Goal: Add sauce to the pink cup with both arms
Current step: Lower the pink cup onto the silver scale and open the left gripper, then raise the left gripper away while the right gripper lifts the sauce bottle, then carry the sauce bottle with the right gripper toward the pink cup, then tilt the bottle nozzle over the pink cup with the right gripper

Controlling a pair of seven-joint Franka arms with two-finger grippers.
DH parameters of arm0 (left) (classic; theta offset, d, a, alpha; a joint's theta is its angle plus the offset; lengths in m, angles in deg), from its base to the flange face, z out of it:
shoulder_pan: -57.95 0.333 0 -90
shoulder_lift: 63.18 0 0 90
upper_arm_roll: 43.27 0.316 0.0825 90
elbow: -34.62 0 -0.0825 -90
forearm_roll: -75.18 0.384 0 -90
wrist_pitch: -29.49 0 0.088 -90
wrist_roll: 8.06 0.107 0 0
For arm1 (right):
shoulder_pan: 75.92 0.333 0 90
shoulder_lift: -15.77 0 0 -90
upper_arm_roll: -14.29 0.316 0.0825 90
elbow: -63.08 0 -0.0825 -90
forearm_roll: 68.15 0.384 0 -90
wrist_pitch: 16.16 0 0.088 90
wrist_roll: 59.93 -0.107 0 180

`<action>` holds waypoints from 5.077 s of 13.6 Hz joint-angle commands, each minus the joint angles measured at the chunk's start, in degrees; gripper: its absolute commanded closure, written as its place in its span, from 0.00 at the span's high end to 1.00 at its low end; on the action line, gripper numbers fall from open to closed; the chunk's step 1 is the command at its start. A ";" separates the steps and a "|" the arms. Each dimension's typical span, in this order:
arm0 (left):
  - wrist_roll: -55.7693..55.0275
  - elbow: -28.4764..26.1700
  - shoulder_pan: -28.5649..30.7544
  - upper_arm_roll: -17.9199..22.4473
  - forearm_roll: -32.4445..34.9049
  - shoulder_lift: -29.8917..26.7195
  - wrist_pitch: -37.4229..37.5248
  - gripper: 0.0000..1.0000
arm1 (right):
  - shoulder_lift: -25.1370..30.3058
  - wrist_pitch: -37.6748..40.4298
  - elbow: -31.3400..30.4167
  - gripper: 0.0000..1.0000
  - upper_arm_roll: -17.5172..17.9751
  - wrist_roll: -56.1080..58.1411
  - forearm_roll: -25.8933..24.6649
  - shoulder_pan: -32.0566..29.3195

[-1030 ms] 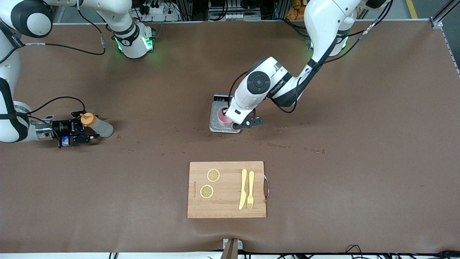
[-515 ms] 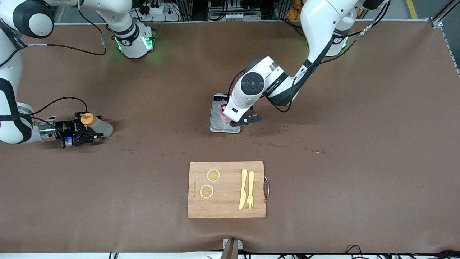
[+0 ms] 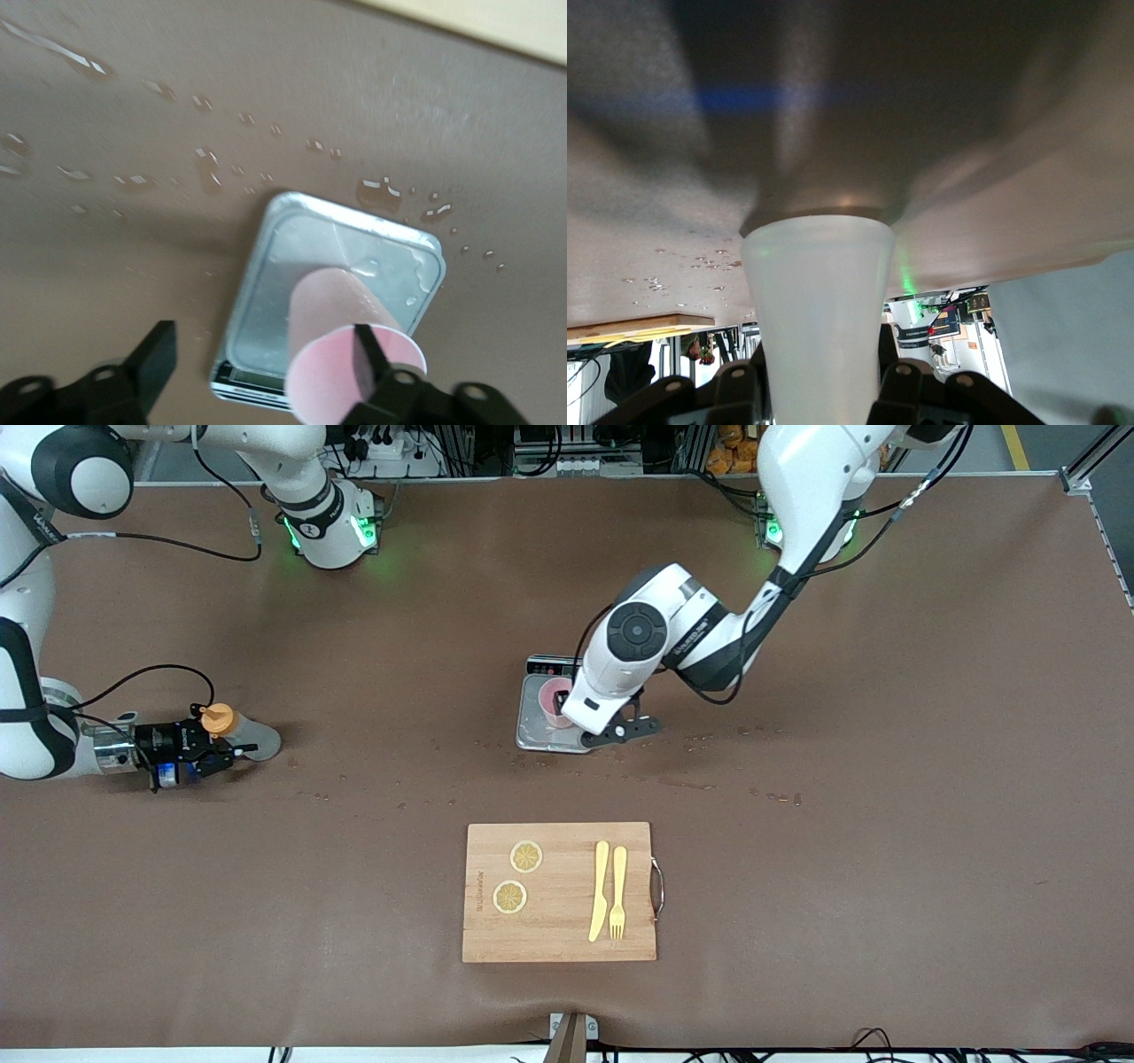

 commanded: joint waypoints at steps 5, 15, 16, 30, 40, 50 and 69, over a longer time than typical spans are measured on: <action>10.37 4.14 8.01 -0.67 0.57 -7.72 12.52 1.00 | 6.15 -0.07 0.03 0.48 -0.26 -4.85 1.02 2.95; 27.51 7.50 17.34 0.38 1.27 -15.71 25.28 1.00 | 14.59 -5.25 -0.94 0.52 -0.52 -14.42 0.06 10.50; 29.44 6.98 16.56 3.00 1.45 -17.46 26.34 1.00 | 15.39 -5.52 -0.85 0.52 -0.52 -16.61 -0.03 11.65; 53.72 6.00 14.08 24.91 0.66 -30.84 40.49 1.00 | 25.15 -12.55 -0.68 0.52 -0.61 -42.10 -17.07 28.52; 50.55 9.61 14.97 25.17 0.66 -32.68 40.94 1.00 | 28.49 -12.55 -0.41 0.52 -0.52 -61.70 -25.43 41.26; 50.37 9.35 14.97 25.35 0.74 -32.16 36.72 1.00 | 28.05 -14.66 -0.06 0.51 -0.34 -85.17 -33.95 55.85; 54.68 9.17 14.88 25.52 0.66 -31.19 39.00 1.00 | 19.53 -0.95 9.43 0.51 -0.35 -109.54 -47.84 71.07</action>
